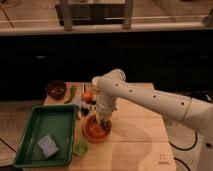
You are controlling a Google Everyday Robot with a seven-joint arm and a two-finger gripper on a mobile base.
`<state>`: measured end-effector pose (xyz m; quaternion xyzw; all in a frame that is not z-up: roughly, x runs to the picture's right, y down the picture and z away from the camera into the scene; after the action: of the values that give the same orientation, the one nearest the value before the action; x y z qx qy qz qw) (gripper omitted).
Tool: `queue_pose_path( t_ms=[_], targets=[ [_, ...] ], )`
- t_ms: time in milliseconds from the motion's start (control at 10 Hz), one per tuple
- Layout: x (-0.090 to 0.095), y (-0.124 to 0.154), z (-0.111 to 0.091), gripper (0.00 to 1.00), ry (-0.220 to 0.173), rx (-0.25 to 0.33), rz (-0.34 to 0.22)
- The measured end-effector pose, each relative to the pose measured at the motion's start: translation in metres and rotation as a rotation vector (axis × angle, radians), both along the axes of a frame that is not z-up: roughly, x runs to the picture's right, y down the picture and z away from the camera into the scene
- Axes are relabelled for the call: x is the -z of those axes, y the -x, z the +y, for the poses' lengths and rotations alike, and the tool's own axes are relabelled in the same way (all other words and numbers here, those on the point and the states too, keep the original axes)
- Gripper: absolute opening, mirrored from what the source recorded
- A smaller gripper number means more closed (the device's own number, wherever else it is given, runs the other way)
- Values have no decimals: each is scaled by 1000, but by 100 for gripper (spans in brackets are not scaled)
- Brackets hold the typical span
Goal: Place grapes in red bowl
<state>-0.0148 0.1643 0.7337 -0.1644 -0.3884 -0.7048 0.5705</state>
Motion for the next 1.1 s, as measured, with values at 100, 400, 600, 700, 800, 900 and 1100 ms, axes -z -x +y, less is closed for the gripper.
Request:
queue_pose_path(
  t_ms=[100,400,600,700,800,900,1100],
  targets=[
    [0,0,0,7,1,1,-3],
    [-1,-1,0,13,8,14,-23],
    [-1,-1,1,13,11,18,-28],
    [-1,-2,1,13,14,22,-33],
    [-1,-3,2,13,17,28,-40],
    [-1,-3,2,13,18,29,-41],
    [-1,-4,2,13,19,31,-45]
  ],
)
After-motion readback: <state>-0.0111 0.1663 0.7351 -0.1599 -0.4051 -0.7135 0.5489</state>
